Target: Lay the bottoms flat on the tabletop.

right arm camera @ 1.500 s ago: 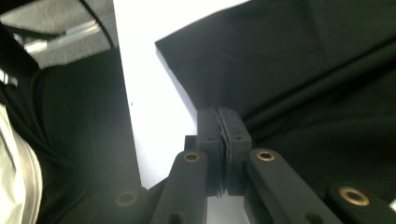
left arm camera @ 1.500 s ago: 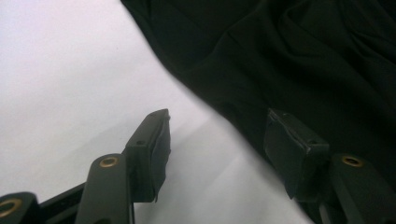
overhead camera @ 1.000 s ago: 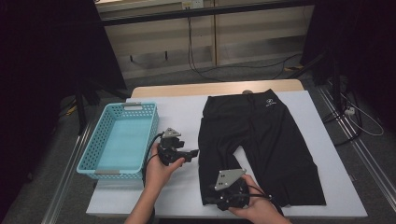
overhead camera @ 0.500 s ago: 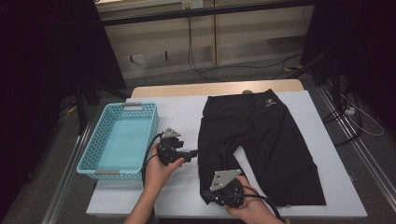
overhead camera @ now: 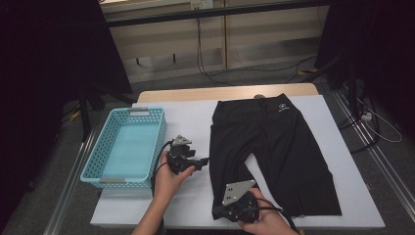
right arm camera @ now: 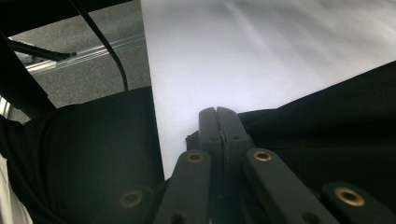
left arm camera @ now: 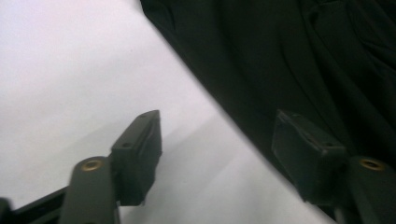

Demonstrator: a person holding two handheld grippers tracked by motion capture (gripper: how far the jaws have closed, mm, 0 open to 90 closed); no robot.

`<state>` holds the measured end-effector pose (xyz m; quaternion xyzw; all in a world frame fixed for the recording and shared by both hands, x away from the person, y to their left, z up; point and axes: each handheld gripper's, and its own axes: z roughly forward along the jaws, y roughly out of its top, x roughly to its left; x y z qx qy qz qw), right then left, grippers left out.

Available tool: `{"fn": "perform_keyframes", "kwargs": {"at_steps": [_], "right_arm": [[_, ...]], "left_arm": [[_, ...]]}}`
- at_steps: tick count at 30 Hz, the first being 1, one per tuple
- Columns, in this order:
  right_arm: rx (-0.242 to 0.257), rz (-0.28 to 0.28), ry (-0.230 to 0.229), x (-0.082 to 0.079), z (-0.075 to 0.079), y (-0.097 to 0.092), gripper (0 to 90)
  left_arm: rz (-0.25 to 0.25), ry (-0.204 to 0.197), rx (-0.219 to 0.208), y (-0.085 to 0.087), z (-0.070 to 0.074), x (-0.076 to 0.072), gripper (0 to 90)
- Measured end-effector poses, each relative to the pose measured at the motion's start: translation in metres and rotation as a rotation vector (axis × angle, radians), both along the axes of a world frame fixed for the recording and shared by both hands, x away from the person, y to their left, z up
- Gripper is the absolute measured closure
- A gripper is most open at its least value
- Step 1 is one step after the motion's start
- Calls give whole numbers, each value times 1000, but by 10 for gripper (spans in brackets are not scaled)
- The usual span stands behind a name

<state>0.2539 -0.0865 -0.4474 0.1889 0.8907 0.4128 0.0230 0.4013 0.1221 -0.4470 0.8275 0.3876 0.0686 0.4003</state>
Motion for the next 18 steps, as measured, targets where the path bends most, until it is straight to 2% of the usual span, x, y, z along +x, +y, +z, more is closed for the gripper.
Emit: {"fn": "perform_keyframes", "kwargs": {"at_steps": [3, 9, 13, 18], "right_arm": [[5, 10, 1, -1, 1, -1, 900], [7, 21, 1, -4, 4, -4, 900], [22, 20, 2, -6, 6, -9, 900], [38, 21, 3, -8, 11, -15, 900]], "left_arm": [[-7, 9, 4, -3, -2, 1, 374], [-7, -16, 8, -10, -3, 2, 422], [0, -28, 14, -16, -5, 4, 436], [9, -21, 23, -20, -10, 6, 439]]}}
